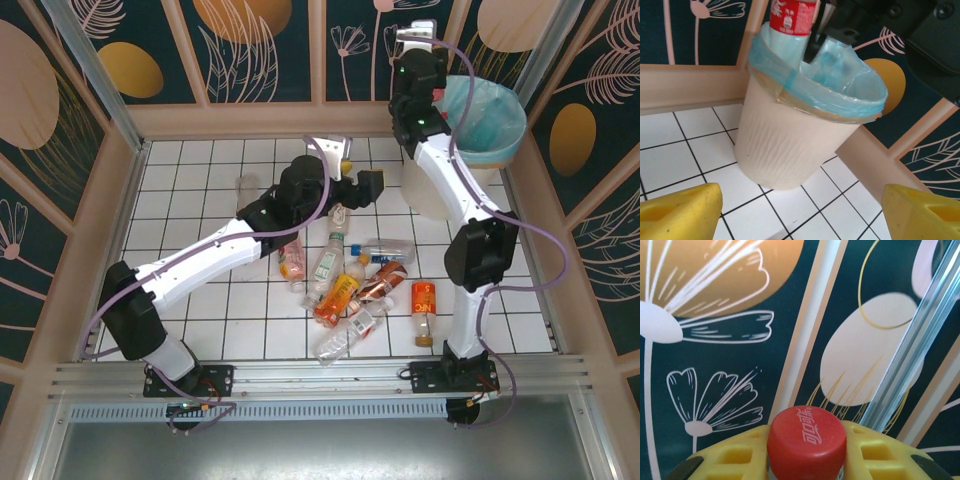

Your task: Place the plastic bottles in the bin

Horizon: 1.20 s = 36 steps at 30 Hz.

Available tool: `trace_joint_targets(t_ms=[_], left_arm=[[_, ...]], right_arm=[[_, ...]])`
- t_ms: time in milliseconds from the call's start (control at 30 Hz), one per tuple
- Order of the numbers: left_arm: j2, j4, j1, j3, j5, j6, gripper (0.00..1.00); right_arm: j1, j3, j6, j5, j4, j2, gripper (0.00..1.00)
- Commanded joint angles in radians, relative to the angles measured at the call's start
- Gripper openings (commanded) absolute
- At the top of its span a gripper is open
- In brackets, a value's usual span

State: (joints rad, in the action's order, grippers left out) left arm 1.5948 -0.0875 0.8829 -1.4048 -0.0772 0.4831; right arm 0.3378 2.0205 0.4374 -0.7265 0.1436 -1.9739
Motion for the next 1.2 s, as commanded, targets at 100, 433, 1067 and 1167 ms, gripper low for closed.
trace_joint_targets(t_ms=[100, 433, 1067, 1167], left_arm=[[-0.007, -0.019, -0.001, 0.029, -0.046, 0.011, 0.84], [0.024, 0.002, -0.001, 0.004, -0.052, 0.032, 0.86], [0.062, 0.019, -0.001, -0.028, -0.059, 0.055, 0.86], [0.062, 0.019, -0.002, -0.026, -0.063, 0.058, 0.86]], right_arm=[[-0.042, -0.087, -0.232, 0.094, -0.096, 0.085, 0.22], [-0.074, -0.229, -0.295, 0.122, -0.048, 0.183, 0.66], [-0.100, -0.150, -0.422, 0.282, -0.307, 0.208, 0.52], [-0.100, -0.109, -0.472, 0.324, -0.401, 0.203, 0.49]])
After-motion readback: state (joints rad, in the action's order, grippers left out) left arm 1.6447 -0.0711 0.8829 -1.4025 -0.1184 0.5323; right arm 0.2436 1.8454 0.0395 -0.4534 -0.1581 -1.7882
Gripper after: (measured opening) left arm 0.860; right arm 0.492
